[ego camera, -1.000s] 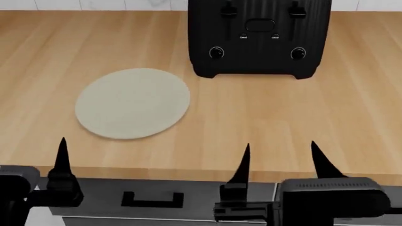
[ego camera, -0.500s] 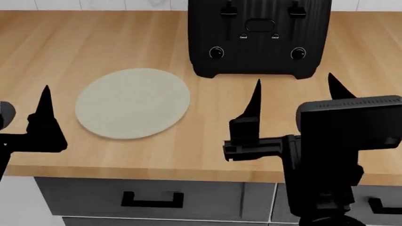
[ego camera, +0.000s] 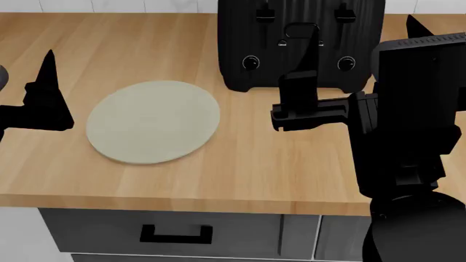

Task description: Place the toasted item on a plate.

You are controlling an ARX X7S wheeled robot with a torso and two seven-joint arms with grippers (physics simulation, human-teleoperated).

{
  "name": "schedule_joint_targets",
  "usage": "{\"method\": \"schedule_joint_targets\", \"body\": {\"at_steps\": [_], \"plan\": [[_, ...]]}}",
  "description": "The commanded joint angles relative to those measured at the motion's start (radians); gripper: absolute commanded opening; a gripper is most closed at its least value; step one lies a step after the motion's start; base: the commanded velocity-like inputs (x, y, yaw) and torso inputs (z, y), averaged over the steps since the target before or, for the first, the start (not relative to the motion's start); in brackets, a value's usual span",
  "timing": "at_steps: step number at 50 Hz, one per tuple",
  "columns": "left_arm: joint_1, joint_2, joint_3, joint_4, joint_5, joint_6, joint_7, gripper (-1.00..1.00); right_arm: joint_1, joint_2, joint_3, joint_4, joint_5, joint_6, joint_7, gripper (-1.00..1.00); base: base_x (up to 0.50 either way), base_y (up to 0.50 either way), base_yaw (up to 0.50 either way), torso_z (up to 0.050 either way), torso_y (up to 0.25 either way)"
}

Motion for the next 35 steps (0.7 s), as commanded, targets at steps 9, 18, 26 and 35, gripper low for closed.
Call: {"method": "schedule_joint_targets", "body": {"at_steps": [9, 18, 26, 35], "plan": [[-0.011, -0.011, -0.002, -0.002, -0.007, -0.005, -0.004, 1.00, 0.135, 0.011, -0.004, -0.026, 0.036, 0.099, 0.002, 1.00, 0.25, 0.00, 0.00, 0.000, 0.000], [-0.014, -0.016, -0.006, 0.002, -0.008, -0.008, -0.012, 1.00, 0.169, 0.013, -0.007, -0.038, 0.049, 0.131, 0.006, 1.00, 0.24, 0.00, 0.00, 0.000, 0.000], [-0.005, -0.027, -0.018, 0.024, -0.018, -0.022, -0.014, 1.00, 0.177, 0.014, 0.003, -0.053, 0.059, 0.146, 0.011, 1.00, 0.24, 0.00, 0.00, 0.000, 0.000], [0.007, -0.034, -0.019, 0.038, -0.022, -0.026, -0.017, 1.00, 0.171, 0.019, 0.008, -0.070, 0.065, 0.153, 0.015, 1.00, 0.23, 0.00, 0.00, 0.000, 0.000]]}}
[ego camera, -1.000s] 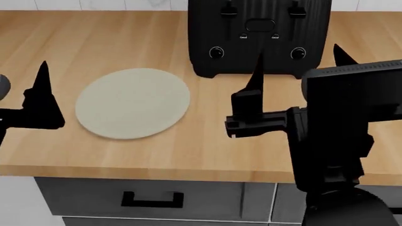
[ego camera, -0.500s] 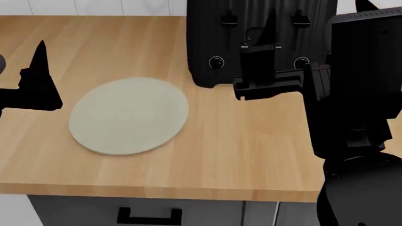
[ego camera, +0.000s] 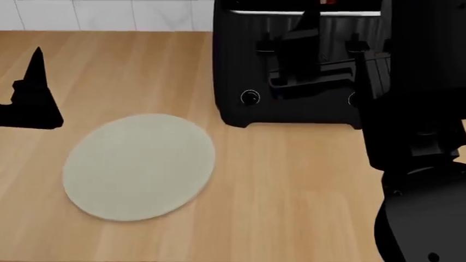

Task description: Place the toasted item on a plate.

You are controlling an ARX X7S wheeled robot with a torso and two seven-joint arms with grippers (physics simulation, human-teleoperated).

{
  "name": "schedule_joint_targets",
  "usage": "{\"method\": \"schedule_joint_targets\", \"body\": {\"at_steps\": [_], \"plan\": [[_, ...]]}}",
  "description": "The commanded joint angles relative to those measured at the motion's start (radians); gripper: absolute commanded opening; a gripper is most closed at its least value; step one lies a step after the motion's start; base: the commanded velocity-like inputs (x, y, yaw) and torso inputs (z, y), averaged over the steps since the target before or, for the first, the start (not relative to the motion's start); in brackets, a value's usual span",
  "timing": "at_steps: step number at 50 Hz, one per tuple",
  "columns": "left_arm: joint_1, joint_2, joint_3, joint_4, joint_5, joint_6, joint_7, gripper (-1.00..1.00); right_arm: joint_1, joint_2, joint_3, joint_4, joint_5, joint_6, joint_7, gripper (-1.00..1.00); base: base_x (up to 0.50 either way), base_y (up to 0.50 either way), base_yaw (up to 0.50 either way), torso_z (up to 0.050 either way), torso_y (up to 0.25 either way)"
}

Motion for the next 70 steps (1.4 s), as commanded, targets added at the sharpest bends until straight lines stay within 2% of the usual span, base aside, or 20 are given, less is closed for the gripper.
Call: {"method": "schedule_joint_targets", "body": {"at_steps": [1, 70], "plan": [[0.004, -0.008, -0.002, 0.012, -0.005, -0.006, -0.004, 1.00, 0.009, 0.004, 0.003, -0.014, 0.010, 0.015, 0.005, 1.00, 0.23, 0.00, 0.00, 0.000, 0.000], [0.020, -0.032, -0.011, 0.046, -0.029, -0.014, -0.028, 1.00, 0.023, 0.017, 0.017, -0.039, 0.051, 0.051, 0.037, 1.00, 0.19, 0.00, 0.00, 0.000, 0.000]]}}
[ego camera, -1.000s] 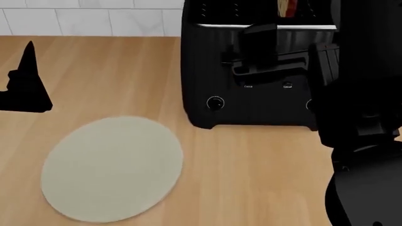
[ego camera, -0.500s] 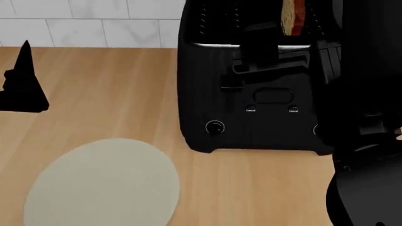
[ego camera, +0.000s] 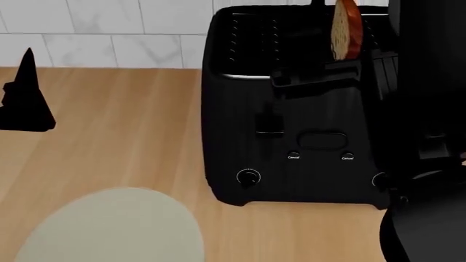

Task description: Place the toasted item on a plate.

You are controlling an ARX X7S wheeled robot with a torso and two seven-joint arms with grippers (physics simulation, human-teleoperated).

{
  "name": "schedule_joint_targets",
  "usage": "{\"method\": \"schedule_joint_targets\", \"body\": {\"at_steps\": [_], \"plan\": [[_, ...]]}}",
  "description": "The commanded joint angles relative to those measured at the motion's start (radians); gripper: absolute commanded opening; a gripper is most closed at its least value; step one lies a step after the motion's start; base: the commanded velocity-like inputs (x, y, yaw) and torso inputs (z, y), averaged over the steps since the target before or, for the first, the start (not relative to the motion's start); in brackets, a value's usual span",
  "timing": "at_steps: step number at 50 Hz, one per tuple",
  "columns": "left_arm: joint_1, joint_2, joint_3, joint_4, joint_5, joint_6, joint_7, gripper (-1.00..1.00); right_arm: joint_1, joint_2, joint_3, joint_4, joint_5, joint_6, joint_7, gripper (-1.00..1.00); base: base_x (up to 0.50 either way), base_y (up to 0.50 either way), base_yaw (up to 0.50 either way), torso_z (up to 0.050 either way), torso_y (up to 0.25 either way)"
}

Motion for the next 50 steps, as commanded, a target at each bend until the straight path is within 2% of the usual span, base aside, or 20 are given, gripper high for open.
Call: {"method": "schedule_joint_targets", "body": {"at_steps": [1, 15, 26, 37, 43, 50], "plan": [[0.005, -0.005, -0.004, 0.007, -0.006, -0.002, -0.003, 1.00, 0.003, 0.002, 0.002, -0.004, 0.007, 0.006, 0.006, 1.00, 0.16, 0.00, 0.00, 0.000, 0.000], [0.002, -0.005, 0.003, 0.003, -0.005, 0.004, -0.008, 1.00, 0.015, 0.013, -0.013, -0.004, 0.016, 0.027, 0.009, 1.00, 0.16, 0.00, 0.00, 0.000, 0.000], [0.013, -0.003, 0.001, 0.002, -0.005, 0.016, -0.014, 1.00, 0.109, 0.009, -0.025, 0.022, 0.030, 0.198, 0.054, 1.00, 0.01, 0.00, 0.00, 0.000, 0.000], [0.033, -0.005, -0.006, 0.012, -0.013, 0.019, -0.017, 1.00, 0.165, -0.054, 0.063, 0.110, 0.042, 0.328, 0.116, 1.00, 0.00, 0.00, 0.00, 0.000, 0.000], [0.038, -0.009, -0.010, 0.016, -0.015, 0.018, -0.019, 1.00, 0.221, -0.051, 0.083, 0.226, 0.195, 0.343, 0.232, 1.00, 0.00, 0.00, 0.00, 0.000, 0.000], [0.050, -0.013, -0.013, 0.018, -0.017, 0.022, -0.020, 1.00, 0.243, -0.068, 0.124, 0.306, 0.302, 0.331, 0.292, 1.00, 0.00, 0.00, 0.00, 0.000, 0.000]]}}
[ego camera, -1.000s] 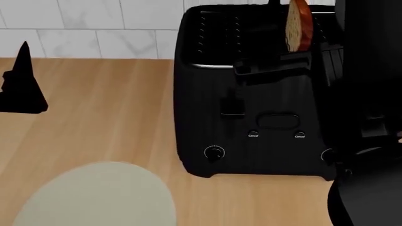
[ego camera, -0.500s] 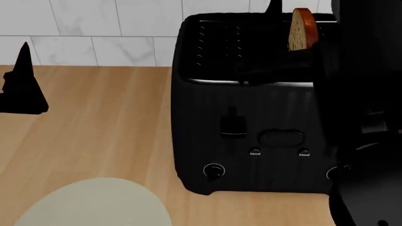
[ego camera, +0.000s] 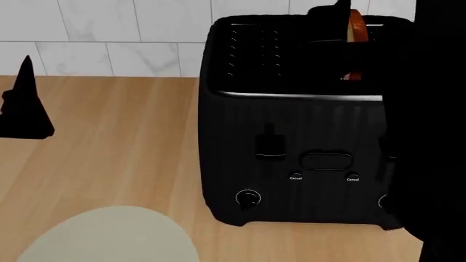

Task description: Place the toasted item on a plate.

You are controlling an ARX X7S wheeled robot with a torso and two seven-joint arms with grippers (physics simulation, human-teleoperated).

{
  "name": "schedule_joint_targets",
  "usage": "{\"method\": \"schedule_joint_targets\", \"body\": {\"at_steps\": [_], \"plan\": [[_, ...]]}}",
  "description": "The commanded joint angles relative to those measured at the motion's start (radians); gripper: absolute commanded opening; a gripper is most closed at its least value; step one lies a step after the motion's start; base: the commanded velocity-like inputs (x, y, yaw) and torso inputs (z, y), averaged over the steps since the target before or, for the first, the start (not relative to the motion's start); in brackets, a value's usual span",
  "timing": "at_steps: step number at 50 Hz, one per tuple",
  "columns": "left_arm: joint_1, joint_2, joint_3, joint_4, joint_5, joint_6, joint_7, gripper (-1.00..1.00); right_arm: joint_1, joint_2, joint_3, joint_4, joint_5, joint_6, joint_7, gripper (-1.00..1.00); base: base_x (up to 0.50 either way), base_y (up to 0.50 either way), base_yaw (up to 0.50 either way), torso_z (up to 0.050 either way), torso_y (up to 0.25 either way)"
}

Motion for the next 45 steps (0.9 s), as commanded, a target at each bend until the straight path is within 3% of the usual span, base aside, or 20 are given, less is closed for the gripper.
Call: {"method": "schedule_joint_targets", "body": {"at_steps": [1, 14, 45], "plan": [[0.013, -0.007, -0.006, 0.007, -0.004, 0.001, -0.003, 1.00, 0.058, -0.022, 0.055, 0.146, 0.147, 0.025, 0.113, 1.00, 0.00, 0.00, 0.00, 0.000, 0.000], [0.004, -0.007, 0.001, 0.000, 0.000, 0.003, -0.013, 1.00, 0.080, -0.005, 0.015, 0.306, 0.206, 0.007, 0.167, 1.00, 0.00, 0.00, 0.00, 0.000, 0.000], [0.025, -0.024, -0.008, 0.017, -0.012, 0.001, -0.017, 1.00, 0.107, 0.034, -0.169, 0.595, 0.108, -0.204, 0.056, 1.00, 0.00, 0.00, 0.00, 0.000, 0.000]]}}
